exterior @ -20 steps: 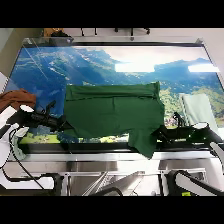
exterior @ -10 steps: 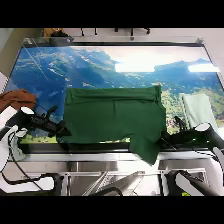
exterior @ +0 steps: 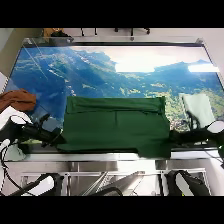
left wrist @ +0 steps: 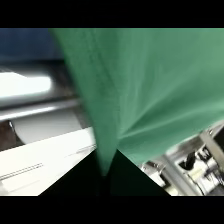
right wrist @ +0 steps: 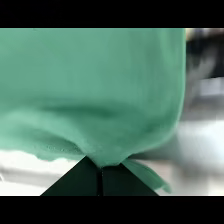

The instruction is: Fold the shirts.

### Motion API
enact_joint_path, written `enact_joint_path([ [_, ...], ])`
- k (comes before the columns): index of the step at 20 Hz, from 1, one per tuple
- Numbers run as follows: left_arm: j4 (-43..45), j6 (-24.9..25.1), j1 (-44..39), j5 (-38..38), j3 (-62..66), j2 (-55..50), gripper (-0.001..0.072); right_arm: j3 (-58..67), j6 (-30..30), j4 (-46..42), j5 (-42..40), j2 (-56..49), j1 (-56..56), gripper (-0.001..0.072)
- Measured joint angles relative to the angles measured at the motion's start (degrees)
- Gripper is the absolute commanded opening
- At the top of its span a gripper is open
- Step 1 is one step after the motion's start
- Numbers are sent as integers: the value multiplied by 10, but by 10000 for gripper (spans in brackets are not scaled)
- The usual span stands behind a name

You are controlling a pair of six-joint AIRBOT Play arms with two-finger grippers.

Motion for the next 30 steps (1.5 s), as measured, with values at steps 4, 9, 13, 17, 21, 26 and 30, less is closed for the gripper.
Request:
enact_joint_path([
  [4, 0, -16, -44, 8, 104, -32, 16, 100, -83, 105, -73, -80, 1, 21],
  [9, -1, -35, -95, 49, 272, -138, 17, 201, -178, 207, -152, -245, 1, 22],
  [13, 0, -40, -104, 68, 375, -243, 20, 229, -254, 269, -199, -361, 1, 28],
  [17, 10, -42, -109, 73, 442, -322, 693, 244, -298, 301, -224, -414, -2, 395],
  [21, 3, -45, -111, 46, 495, -350, 693, 279, -307, 270, -219, -405, -20, 691],
  [26, 1, -61, -120, -3, 592, -357, 692, 294, -294, 241, -193, -430, -33, 691],
  [30, 1, -76, -139, -26, 653, -359, 692, 298, -292, 253, -156, -475, -34, 690],
])
